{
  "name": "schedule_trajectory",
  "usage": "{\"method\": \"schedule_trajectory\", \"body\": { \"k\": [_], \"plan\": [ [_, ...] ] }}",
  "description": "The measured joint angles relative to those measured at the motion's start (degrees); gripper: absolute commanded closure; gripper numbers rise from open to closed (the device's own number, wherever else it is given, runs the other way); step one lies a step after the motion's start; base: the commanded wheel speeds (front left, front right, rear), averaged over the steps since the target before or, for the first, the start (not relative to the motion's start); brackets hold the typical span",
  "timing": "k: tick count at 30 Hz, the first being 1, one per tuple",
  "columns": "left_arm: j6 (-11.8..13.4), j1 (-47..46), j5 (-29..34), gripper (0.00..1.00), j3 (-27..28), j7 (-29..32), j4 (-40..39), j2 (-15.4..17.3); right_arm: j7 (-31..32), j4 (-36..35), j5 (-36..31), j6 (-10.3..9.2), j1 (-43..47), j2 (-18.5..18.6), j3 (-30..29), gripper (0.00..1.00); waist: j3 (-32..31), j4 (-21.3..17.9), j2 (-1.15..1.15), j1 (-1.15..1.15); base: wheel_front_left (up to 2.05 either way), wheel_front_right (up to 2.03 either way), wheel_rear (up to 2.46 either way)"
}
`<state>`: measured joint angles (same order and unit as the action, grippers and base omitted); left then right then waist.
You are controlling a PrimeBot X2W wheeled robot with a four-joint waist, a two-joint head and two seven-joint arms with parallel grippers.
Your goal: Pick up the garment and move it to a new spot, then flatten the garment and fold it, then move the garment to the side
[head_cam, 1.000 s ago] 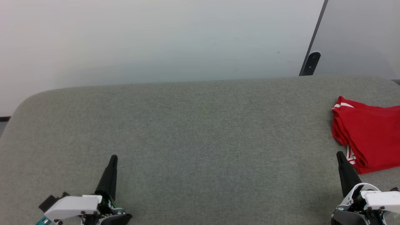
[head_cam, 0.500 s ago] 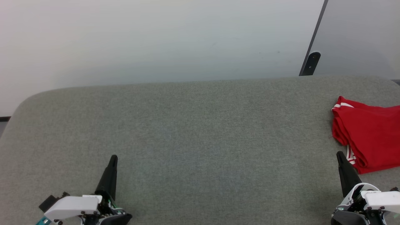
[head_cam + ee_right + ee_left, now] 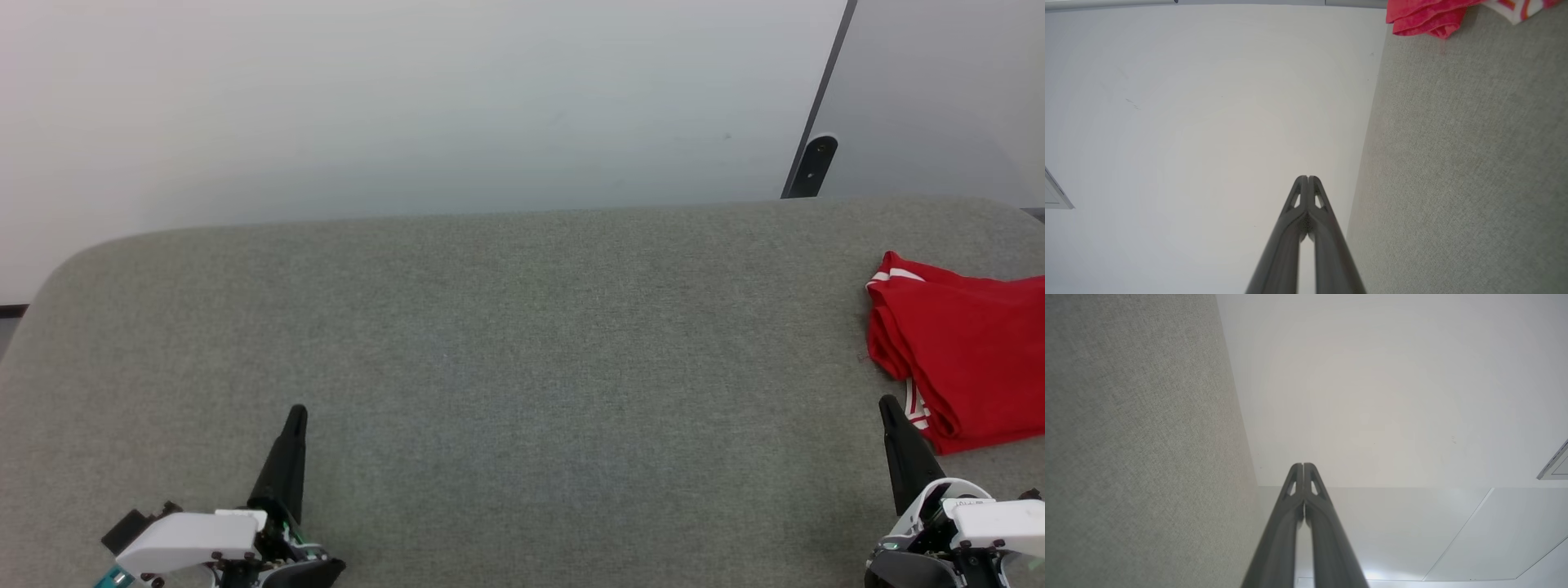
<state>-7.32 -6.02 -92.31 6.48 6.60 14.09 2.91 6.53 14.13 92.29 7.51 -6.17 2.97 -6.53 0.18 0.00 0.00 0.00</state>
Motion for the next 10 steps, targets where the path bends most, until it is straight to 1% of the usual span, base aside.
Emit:
{"method": "schedule_trajectory", "body": {
  "k": [10],
  "plan": [
    [0.0,0.0,0.0,1.0,0.0,0.0,0.0,0.0,0.0,0.0,0.0,0.01,0.0,0.0,0.0,1.0,0.0,0.0,0.0,0.0,0.0,0.0,0.0]
  ]
}}
